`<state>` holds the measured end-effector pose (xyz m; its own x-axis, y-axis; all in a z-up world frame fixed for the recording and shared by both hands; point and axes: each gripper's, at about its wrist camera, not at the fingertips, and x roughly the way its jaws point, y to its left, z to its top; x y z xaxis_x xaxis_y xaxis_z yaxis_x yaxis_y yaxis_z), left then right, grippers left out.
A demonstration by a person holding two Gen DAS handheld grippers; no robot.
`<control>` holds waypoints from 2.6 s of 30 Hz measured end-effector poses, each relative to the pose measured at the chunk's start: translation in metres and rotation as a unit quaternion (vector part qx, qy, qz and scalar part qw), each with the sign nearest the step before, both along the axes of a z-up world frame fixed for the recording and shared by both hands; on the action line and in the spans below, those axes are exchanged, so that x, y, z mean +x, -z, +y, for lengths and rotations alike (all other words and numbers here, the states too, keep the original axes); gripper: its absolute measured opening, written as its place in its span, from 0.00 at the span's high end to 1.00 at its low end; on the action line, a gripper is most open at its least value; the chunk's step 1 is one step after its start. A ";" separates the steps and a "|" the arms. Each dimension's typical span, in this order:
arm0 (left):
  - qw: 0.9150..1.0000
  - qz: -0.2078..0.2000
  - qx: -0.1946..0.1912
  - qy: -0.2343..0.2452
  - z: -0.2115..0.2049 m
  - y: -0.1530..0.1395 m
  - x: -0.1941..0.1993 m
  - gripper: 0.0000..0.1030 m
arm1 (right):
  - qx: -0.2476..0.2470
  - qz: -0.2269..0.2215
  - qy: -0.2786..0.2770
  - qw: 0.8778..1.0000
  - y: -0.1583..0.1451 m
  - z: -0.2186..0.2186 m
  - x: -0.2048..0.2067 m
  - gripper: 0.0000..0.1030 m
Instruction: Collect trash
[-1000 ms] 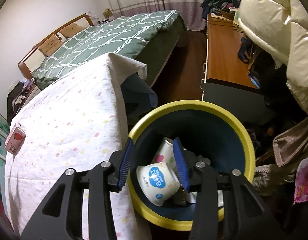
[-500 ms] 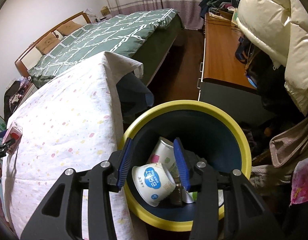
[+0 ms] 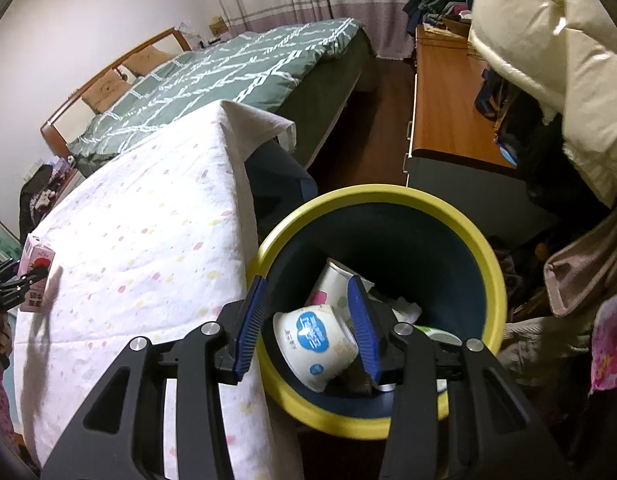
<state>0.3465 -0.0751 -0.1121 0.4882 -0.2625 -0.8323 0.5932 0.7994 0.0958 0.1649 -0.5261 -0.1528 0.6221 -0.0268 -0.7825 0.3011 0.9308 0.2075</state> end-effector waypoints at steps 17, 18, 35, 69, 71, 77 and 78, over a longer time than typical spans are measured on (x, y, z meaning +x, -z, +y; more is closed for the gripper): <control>0.980 -0.021 -0.097 0.175 -0.214 -0.072 -0.092 0.61 | -0.009 -0.066 0.044 0.997 -0.033 -0.036 -0.105 0.60; 0.978 -0.017 -0.096 0.183 -0.228 -0.071 -0.095 0.62 | -0.010 -0.069 0.049 0.996 -0.033 -0.040 -0.111 0.61; 0.973 0.028 -0.086 0.212 -0.384 -0.024 -0.099 0.61 | -0.006 -0.059 0.065 0.996 -0.018 -0.066 -0.149 0.60; 0.953 -0.179 -0.132 -0.206 -0.011 -0.124 -0.270 0.05 | -0.089 -0.122 -0.058 0.987 -0.075 0.079 -0.174 0.24; 0.947 -0.188 -0.132 -0.224 0.010 -0.126 -0.286 0.05 | -0.103 -0.129 -0.058 0.985 -0.081 0.086 -0.182 0.23; 0.940 -0.183 -0.160 -0.239 0.048 -0.123 -0.327 0.05 | -0.112 -0.148 -0.059 0.981 -0.094 0.104 -0.210 0.21; 0.940 -0.177 -0.170 -0.237 0.052 -0.121 -0.333 0.05 | -0.115 -0.153 -0.059 0.980 -0.098 0.108 -0.215 0.19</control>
